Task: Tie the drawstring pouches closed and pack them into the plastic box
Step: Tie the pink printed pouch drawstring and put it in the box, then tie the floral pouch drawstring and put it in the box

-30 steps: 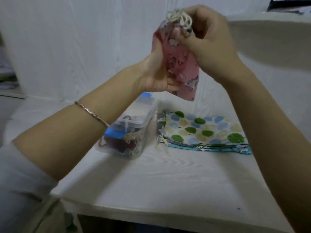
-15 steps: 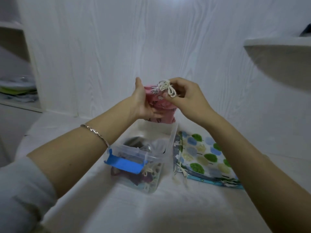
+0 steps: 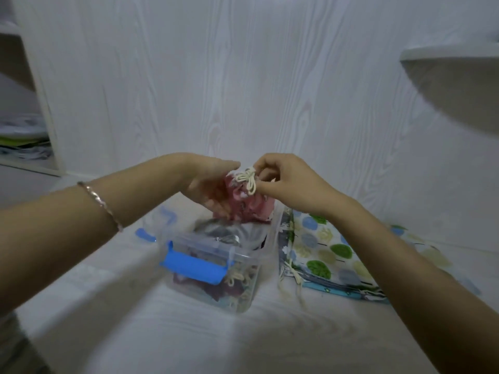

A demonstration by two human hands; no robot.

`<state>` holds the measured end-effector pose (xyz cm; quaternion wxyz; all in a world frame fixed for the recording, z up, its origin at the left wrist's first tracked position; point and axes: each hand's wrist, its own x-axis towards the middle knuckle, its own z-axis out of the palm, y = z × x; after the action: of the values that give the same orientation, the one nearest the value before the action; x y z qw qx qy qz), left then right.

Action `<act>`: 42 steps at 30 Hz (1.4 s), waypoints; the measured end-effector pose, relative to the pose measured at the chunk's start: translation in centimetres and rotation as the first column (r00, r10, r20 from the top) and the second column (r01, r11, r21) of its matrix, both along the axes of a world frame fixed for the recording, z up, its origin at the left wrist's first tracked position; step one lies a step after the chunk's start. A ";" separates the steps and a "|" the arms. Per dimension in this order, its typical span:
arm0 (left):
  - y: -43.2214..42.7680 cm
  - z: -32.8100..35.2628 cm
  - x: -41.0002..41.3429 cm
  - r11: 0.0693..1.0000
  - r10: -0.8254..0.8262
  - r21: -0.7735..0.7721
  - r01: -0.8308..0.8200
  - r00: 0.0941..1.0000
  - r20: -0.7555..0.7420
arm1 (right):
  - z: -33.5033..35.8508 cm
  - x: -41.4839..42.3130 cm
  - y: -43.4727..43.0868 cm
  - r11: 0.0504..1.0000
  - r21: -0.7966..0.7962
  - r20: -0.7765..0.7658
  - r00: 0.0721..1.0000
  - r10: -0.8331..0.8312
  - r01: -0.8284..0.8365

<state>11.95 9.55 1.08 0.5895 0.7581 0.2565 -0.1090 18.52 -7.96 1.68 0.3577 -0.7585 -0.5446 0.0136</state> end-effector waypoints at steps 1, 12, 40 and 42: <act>-0.4 0.6 -1.1 0.969 -0.007 0.248 0.006 1.000 0.005 | 0.1 -0.5 0.0 0.999 -0.027 -0.018 1.000 0.020 -0.020; -0.6 -1.9 -1.8 0.545 -0.529 0.392 0.741 0.667 -0.524 | 1.7 -0.3 3.1 0.850 -0.527 0.104 0.993 0.049 0.013; -17.4 1.1 4.7 0.050 -0.308 0.941 0.336 0.901 -0.305 | 1.7 2.9 -7.6 0.768 -0.456 0.420 0.869 -0.260 0.450; -19.3 -2.7 5.5 0.135 -0.299 0.952 0.276 0.927 -0.227 | -1.5 3.8 -10.4 0.768 -0.492 0.309 0.907 -0.286 0.410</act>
<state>17.44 -9.72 -1.66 -0.0515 0.9920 0.1118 -0.0263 22.28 -18.34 0.17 0.0613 -0.9133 -0.4022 0.0190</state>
